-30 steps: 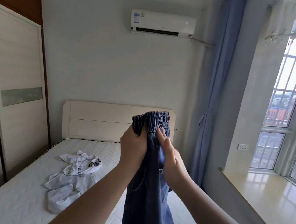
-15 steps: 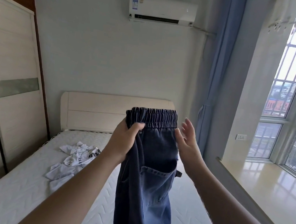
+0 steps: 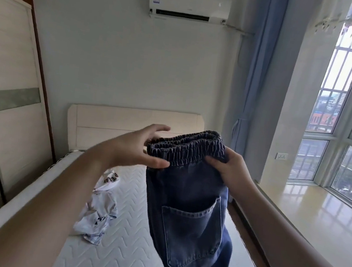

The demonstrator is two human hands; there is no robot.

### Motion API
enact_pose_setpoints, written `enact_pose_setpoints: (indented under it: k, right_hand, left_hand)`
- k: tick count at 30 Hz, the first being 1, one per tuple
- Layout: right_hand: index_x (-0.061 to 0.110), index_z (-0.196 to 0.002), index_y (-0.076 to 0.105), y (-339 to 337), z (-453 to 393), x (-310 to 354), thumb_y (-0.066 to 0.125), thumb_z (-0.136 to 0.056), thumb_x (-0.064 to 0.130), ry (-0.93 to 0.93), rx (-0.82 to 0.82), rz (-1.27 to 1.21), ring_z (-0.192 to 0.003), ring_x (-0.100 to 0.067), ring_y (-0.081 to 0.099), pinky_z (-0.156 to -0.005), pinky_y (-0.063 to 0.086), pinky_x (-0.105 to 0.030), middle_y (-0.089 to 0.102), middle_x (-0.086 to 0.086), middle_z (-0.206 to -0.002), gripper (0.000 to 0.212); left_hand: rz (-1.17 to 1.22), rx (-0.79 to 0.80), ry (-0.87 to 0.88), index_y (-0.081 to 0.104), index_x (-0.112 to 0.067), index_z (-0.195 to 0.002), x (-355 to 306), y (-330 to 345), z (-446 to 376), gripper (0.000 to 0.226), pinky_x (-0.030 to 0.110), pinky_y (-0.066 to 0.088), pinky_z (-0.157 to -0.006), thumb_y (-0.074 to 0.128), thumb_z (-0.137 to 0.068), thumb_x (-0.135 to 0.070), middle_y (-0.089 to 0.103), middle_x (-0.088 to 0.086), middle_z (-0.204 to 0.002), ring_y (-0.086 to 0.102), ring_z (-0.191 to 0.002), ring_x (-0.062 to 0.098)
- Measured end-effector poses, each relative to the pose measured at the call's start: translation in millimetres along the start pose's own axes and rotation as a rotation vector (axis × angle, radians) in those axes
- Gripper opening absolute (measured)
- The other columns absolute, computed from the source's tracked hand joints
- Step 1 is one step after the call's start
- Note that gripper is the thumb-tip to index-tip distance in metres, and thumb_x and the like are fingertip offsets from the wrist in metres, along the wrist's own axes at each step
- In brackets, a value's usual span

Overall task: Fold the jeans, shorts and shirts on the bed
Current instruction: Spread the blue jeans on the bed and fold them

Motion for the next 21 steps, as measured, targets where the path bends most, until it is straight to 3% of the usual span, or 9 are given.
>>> enact_pose_setpoints:
  k: [3,6,9,11,13,15,18,21]
  right_hand:
    - [0.031,-0.089,0.073,6,6,7,0.081,-0.076,0.017,-0.075,0.050,0.090,-0.084,-0.008,0.071,-0.073,0.053,-0.017,0.076,0.007,-0.090,0.020]
    - [0.028,-0.090,0.072,9,11,11,0.082,-0.074,0.021,-0.101,0.064,0.134,-0.082,-0.007,0.071,-0.071,0.053,-0.015,0.076,0.006,-0.088,0.019]
    - [0.029,-0.086,0.073,1,14,8,0.082,-0.075,0.018,-0.101,0.065,0.127,-0.079,-0.005,0.070,-0.069,0.051,-0.014,0.076,0.007,-0.085,0.018]
    - [0.029,-0.084,0.073,-6,17,1,0.082,-0.075,0.016,-0.088,0.075,0.129,-0.079,-0.004,0.068,-0.072,0.052,-0.018,0.075,0.006,-0.084,0.018]
    - [0.026,-0.085,0.073,-13,18,-10,0.082,-0.076,0.016,-0.048,0.090,0.092,-0.081,-0.007,0.068,-0.077,0.055,-0.024,0.076,0.002,-0.087,0.016]
    - [0.027,-0.094,0.074,-23,20,-27,0.079,-0.078,0.024,0.014,0.136,0.028,-0.089,-0.013,0.070,-0.083,0.057,-0.028,0.075,-0.002,-0.094,0.017]
    - [0.027,-0.112,0.069,-47,32,-69,0.069,-0.086,0.040,0.156,0.226,-0.091,-0.106,-0.021,0.067,-0.091,0.055,-0.033,0.072,-0.005,-0.111,0.028]
    - [0.029,-0.112,0.067,-75,57,-129,0.052,-0.081,0.075,0.358,0.186,0.037,-0.113,-0.019,0.062,-0.091,0.047,-0.031,0.070,0.005,-0.113,0.058]
  left_hand:
    - [-0.302,0.030,-0.006,0.022,-0.057,-0.139,-25,6,-13,0.110,0.028,0.037,-0.098,0.071,-0.044,-0.085,0.044,-0.028,-0.136,0.043,-0.130,0.002]
    - [-0.409,0.063,0.039,0.018,-0.044,-0.146,-41,35,-36,0.121,0.028,0.038,-0.104,0.081,-0.047,-0.072,0.042,-0.016,-0.146,0.043,-0.131,0.009]
    - [-0.346,0.036,0.048,0.035,-0.037,-0.139,-36,50,-51,0.102,0.032,0.047,-0.098,0.089,-0.054,-0.051,0.058,-0.013,-0.128,0.055,-0.116,0.009]
    - [-0.352,0.022,0.044,0.054,-0.037,-0.110,-31,61,-59,0.063,0.027,0.051,-0.080,0.086,-0.056,-0.043,0.066,-0.015,-0.103,0.062,-0.097,0.007]
    - [-0.341,0.003,0.027,0.056,-0.035,-0.082,-27,73,-66,0.036,0.023,0.045,-0.061,0.081,-0.056,-0.040,0.065,-0.015,-0.078,0.063,-0.075,0.002]
    - [-0.288,-0.012,0.001,0.058,-0.033,-0.073,-24,86,-74,0.029,0.022,0.043,-0.056,0.078,-0.053,-0.038,0.065,-0.014,-0.069,0.060,-0.065,-0.001]
    - [-0.236,-0.033,-0.035,0.062,-0.029,-0.075,-20,99,-87,0.028,0.026,0.050,-0.060,0.076,-0.052,-0.037,0.067,-0.012,-0.069,0.063,-0.065,0.001]
    - [-0.237,-0.055,-0.058,0.063,-0.027,-0.075,-22,108,-99,0.028,0.025,0.050,-0.060,0.077,-0.053,-0.035,0.067,-0.012,-0.069,0.062,-0.064,0.001]
Point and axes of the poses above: each hand's wrist, its own z-axis away from the middle knuckle, its own y-axis out of the palm, x = y × z, the point moved 3 cm from there along -z, towards the middle knuckle
